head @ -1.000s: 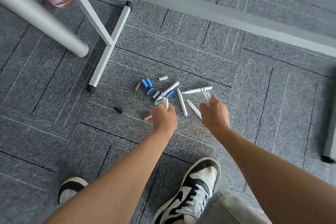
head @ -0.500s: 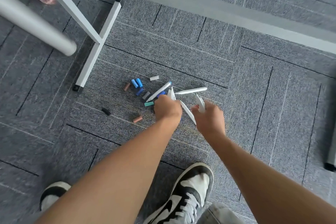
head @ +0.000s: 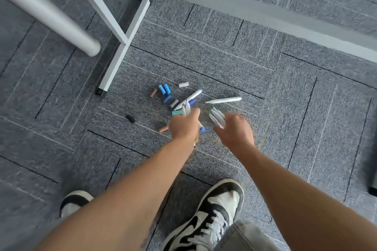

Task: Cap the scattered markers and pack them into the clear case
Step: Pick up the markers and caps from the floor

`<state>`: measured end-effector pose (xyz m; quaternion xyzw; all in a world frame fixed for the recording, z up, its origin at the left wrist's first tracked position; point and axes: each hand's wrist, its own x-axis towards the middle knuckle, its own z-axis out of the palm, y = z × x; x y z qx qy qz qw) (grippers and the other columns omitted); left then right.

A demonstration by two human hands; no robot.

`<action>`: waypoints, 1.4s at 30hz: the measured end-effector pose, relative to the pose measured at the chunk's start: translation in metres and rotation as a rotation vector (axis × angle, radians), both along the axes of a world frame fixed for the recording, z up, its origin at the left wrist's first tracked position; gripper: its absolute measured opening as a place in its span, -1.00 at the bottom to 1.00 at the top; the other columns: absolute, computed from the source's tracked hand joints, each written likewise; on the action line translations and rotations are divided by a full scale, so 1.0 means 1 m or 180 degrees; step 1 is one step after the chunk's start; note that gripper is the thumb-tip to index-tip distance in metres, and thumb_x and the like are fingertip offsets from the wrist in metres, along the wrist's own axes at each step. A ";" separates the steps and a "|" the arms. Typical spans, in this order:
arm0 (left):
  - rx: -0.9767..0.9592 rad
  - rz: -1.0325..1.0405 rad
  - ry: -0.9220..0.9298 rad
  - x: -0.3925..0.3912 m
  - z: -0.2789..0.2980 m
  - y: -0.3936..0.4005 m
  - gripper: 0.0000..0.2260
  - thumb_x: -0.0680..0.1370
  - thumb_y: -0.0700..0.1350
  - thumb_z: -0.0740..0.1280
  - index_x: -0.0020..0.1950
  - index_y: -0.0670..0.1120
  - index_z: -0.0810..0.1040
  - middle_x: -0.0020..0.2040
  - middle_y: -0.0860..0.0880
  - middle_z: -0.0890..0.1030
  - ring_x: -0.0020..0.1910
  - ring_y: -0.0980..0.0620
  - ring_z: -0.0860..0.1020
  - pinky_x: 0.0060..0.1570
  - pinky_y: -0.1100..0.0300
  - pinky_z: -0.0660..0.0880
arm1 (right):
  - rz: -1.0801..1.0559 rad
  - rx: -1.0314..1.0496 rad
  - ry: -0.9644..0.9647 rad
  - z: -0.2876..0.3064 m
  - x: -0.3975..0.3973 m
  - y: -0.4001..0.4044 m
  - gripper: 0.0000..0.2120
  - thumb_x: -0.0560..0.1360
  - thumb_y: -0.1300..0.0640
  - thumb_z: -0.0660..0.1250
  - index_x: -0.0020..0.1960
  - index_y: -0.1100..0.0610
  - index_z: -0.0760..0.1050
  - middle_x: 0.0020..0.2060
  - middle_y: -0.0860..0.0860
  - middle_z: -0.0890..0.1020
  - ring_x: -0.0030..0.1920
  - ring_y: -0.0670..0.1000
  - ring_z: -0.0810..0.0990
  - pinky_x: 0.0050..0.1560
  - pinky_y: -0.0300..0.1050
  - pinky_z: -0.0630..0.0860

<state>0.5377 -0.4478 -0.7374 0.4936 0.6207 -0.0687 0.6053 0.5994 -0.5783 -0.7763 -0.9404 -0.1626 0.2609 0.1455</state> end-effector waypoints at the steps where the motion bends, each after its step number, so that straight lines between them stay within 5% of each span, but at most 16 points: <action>1: -0.0064 0.0139 -0.0032 -0.002 0.002 0.003 -0.79 0.56 -0.10 0.37 -0.10 -0.25 0.52 -0.32 -0.10 0.59 -0.55 0.08 0.47 -0.56 0.25 0.43 | 0.0024 0.0066 -0.0016 0.001 0.000 0.003 -0.82 0.53 -0.01 0.42 0.01 0.09 0.56 -0.19 0.00 0.59 -0.31 -0.02 0.56 -0.38 -0.14 0.52; 3: -0.0226 0.0500 -0.0138 -0.003 0.008 0.009 -0.80 0.61 -0.09 0.33 -0.05 -0.24 0.50 -0.30 -0.13 0.60 -0.50 0.00 0.56 -0.50 0.20 0.51 | 0.0005 0.0187 -0.0081 0.002 0.002 0.007 -0.75 0.52 -0.10 0.33 -0.02 0.09 0.54 -0.23 -0.03 0.59 -0.34 -0.03 0.58 -0.36 -0.06 0.60; 8: -0.0785 0.1135 -0.0538 0.004 0.015 0.017 -0.90 0.63 -0.21 0.22 -0.04 -0.22 0.47 -0.36 -0.14 0.59 -0.41 -0.11 0.61 -0.20 0.01 0.63 | 0.0227 -0.0306 -0.0235 0.015 0.020 0.009 -0.81 0.64 -0.04 0.28 0.07 0.07 0.51 -0.35 -0.08 0.52 -0.46 -0.11 0.47 -0.51 -0.26 0.38; 16: -0.0669 0.1380 0.0150 0.018 0.000 0.022 -0.88 0.59 -0.15 0.34 -0.06 -0.19 0.49 -0.39 -0.05 0.48 -0.60 0.07 0.44 -0.57 0.26 0.44 | 0.0484 -0.0140 -0.0527 0.007 0.045 0.013 -0.86 0.66 0.07 0.31 0.19 0.06 0.54 -0.26 -0.06 0.63 -0.44 -0.10 0.53 -0.50 -0.29 0.32; 22: -0.0564 0.1843 0.0364 0.039 -0.002 0.030 -0.92 0.60 -0.23 0.30 -0.05 -0.20 0.43 -0.24 -0.13 0.51 -0.41 -0.01 0.54 -0.62 0.25 0.45 | 0.0482 -0.0138 -0.0546 -0.004 0.059 0.012 -0.83 0.66 0.13 0.32 0.24 0.07 0.57 -0.28 -0.05 0.61 -0.44 -0.12 0.49 -0.53 -0.31 0.29; 25: -0.0484 0.1686 0.0382 0.050 -0.001 0.032 -0.90 0.64 -0.20 0.18 -0.04 -0.20 0.37 0.08 -0.20 0.61 -0.02 -0.10 0.68 -0.50 0.16 0.52 | 0.0566 -0.0159 -0.0531 -0.009 0.062 0.009 -0.87 0.66 0.13 0.32 0.19 0.07 0.57 -0.33 -0.11 0.54 -0.46 -0.17 0.44 -0.53 -0.31 0.26; 27: -0.0563 0.1113 0.0383 0.053 -0.011 0.038 -0.73 0.71 -0.11 0.09 -0.19 -0.11 0.29 0.34 -0.18 0.56 0.30 -0.08 0.56 -0.11 0.24 0.54 | 0.0631 -0.0195 -0.0553 -0.009 0.063 0.007 -0.89 0.67 0.10 0.29 0.15 0.06 0.57 -0.36 -0.13 0.51 -0.46 -0.14 0.48 -0.54 -0.28 0.36; 28: -0.0494 0.0997 0.0491 0.057 -0.013 0.040 -0.66 0.72 -0.09 0.08 -0.25 -0.08 0.22 0.32 -0.18 0.56 0.35 -0.08 0.51 0.12 0.34 0.38 | 0.0662 -0.0216 -0.0551 -0.010 0.062 0.006 -0.89 0.68 0.10 0.27 0.14 0.06 0.56 -0.36 -0.12 0.52 -0.44 -0.11 0.51 -0.53 -0.24 0.43; 31: 0.0157 0.0109 0.1080 0.061 0.006 0.033 -0.57 0.66 -0.08 0.23 -0.32 -0.16 0.12 -0.12 -0.16 0.53 0.16 -0.24 0.55 0.28 -0.08 0.45 | 0.0655 -0.0203 -0.0511 -0.011 0.061 0.001 -0.90 0.67 0.10 0.28 0.12 0.08 0.56 -0.35 -0.11 0.54 -0.43 -0.10 0.53 -0.52 -0.26 0.42; 35: 0.0110 0.0029 0.0836 0.061 0.007 0.032 -0.55 0.61 -0.12 0.30 -0.33 -0.22 0.12 -0.34 -0.09 0.27 -0.12 -0.25 0.39 0.22 -0.28 0.45 | 0.0591 -0.0092 -0.0441 -0.009 0.059 -0.005 -0.90 0.65 0.10 0.32 0.09 0.11 0.57 -0.36 -0.13 0.52 -0.44 -0.15 0.50 -0.51 -0.33 0.30; 38: -0.0456 0.2407 0.0147 0.071 -0.002 0.033 -0.78 0.63 -0.18 0.22 -0.21 -0.15 0.34 -0.21 -0.11 0.46 -0.18 -0.13 0.48 0.19 -0.07 0.54 | 0.0526 -0.0107 -0.0376 -0.002 0.056 -0.008 -0.88 0.65 0.09 0.32 0.08 0.14 0.55 -0.37 -0.14 0.47 -0.45 -0.16 0.45 -0.52 -0.31 0.27; 39: -0.0557 0.2727 0.0231 0.069 -0.004 0.034 -0.86 0.61 -0.22 0.18 -0.13 -0.21 0.38 -0.15 -0.12 0.53 -0.21 -0.07 0.51 0.04 -0.03 0.60 | 0.0489 -0.0112 -0.0345 0.000 0.055 -0.008 -0.85 0.65 0.07 0.32 0.09 0.15 0.55 -0.35 -0.12 0.50 -0.44 -0.12 0.49 -0.52 -0.27 0.34; 42: -0.0540 0.2216 0.0411 0.065 -0.002 0.033 -0.86 0.59 -0.17 0.28 0.00 -0.26 0.47 -0.20 -0.12 0.54 -0.33 0.00 0.50 -0.45 0.12 0.49 | 0.0258 -0.0082 -0.0196 0.012 0.051 -0.009 -0.82 0.62 0.02 0.35 0.08 0.15 0.52 -0.31 -0.07 0.56 -0.40 -0.06 0.56 -0.47 -0.20 0.50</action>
